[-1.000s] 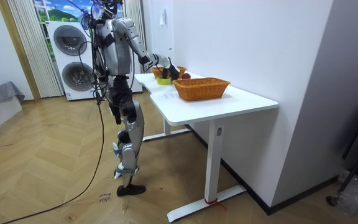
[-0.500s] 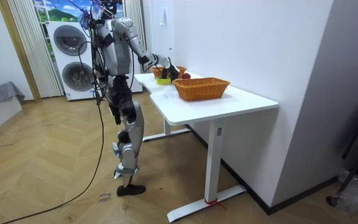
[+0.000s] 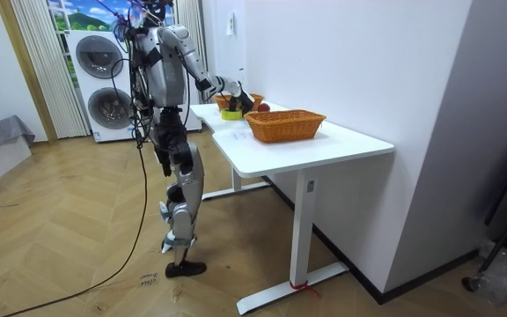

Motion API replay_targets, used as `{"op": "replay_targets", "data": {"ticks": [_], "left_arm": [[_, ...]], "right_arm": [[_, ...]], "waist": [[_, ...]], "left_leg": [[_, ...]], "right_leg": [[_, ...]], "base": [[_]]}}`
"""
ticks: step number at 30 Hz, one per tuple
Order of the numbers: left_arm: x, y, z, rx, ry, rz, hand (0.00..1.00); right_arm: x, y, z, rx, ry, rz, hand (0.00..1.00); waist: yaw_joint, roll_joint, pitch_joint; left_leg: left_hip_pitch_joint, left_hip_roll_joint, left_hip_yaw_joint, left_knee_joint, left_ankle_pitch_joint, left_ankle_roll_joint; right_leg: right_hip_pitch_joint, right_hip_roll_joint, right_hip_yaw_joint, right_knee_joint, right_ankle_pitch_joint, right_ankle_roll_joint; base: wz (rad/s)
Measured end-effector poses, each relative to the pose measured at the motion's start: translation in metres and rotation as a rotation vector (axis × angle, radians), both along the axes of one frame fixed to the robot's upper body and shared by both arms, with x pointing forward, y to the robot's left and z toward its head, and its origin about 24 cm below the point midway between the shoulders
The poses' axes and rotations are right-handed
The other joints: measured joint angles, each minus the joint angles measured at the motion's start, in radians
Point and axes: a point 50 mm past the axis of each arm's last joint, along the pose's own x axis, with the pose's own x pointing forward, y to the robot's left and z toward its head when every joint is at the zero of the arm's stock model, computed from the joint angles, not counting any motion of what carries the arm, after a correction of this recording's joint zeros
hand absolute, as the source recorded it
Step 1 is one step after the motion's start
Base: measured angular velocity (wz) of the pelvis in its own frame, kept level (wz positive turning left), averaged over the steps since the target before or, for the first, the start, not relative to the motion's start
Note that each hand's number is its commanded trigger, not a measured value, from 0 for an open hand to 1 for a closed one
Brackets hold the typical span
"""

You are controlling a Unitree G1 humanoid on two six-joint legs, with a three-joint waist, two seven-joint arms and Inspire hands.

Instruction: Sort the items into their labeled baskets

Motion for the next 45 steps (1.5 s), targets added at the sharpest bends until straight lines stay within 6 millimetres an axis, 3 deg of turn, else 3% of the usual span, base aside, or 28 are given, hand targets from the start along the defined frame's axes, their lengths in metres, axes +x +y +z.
{"op": "replay_targets", "data": {"ticks": [5, 13, 22, 31, 36, 45], "left_arm": [[-0.005, 0.002, 0.000, 0.010, -0.002, 0.014, 0.00], [-0.015, 0.003, -0.001, 0.006, 0.001, 0.065, 0.00], [-0.026, 0.004, -0.002, 0.012, 0.028, 0.075, 0.00], [-0.032, 0.010, -0.001, 0.030, 0.039, 0.070, 0.00], [-0.034, 0.013, 0.000, 0.037, 0.033, 0.071, 0.00], [-0.040, 0.015, 0.001, 0.028, 0.032, 0.101, 0.00]], "right_arm": [[-0.002, 0.002, 0.009, 0.036, -0.011, 0.032, 1.00], [0.003, -0.040, 0.044, 0.092, -0.151, -0.079, 1.00], [0.003, -0.055, 0.064, 0.100, -0.234, -0.108, 1.00], [0.005, -0.080, 0.081, 0.148, -0.338, -0.210, 1.00], [0.005, -0.089, 0.086, 0.202, -0.354, -0.244, 1.00], [0.004, -0.116, 0.101, 0.265, -0.440, -0.356, 1.00]], "waist": [[-0.042, 0.007, -0.0008], [-0.117, 0.012, -0.0055], [-0.175, 0.017, -0.0124], [-0.192, -0.003, -0.0234], [-0.214, -0.011, -0.0158], [-0.268, -0.001, -0.0079]], "left_leg": [[0.001, 0.000, 0.000, 0.001, 0.000, 0.000], [0.007, 0.000, 0.013, -0.002, 0.001, 0.002], [0.021, 0.002, 0.036, -0.009, 0.001, 0.002], [0.028, 0.006, 0.040, -0.006, 0.002, 0.002], [0.030, 0.010, 0.047, -0.008, 0.002, 0.002], [0.037, 0.011, 0.047, -0.004, 0.001, 0.002]], "right_leg": [[-0.001, -0.001, -0.001, 0.000, 0.000, 0.000], [-0.001, -0.002, 0.024, 0.000, 0.000, 0.000], [0.003, 0.000, 0.053, 0.006, 0.000, 0.001], [0.003, 0.001, 0.057, 0.008, 0.000, 0.001], [0.005, 0.002, 0.057, 0.009, 0.000, 0.001], [0.014, 0.002, 0.057, 0.004, 0.000, 0.001]], "base": [[0.00], [-0.04], [-0.09], [0.00], [-0.01], [0.01]]}}
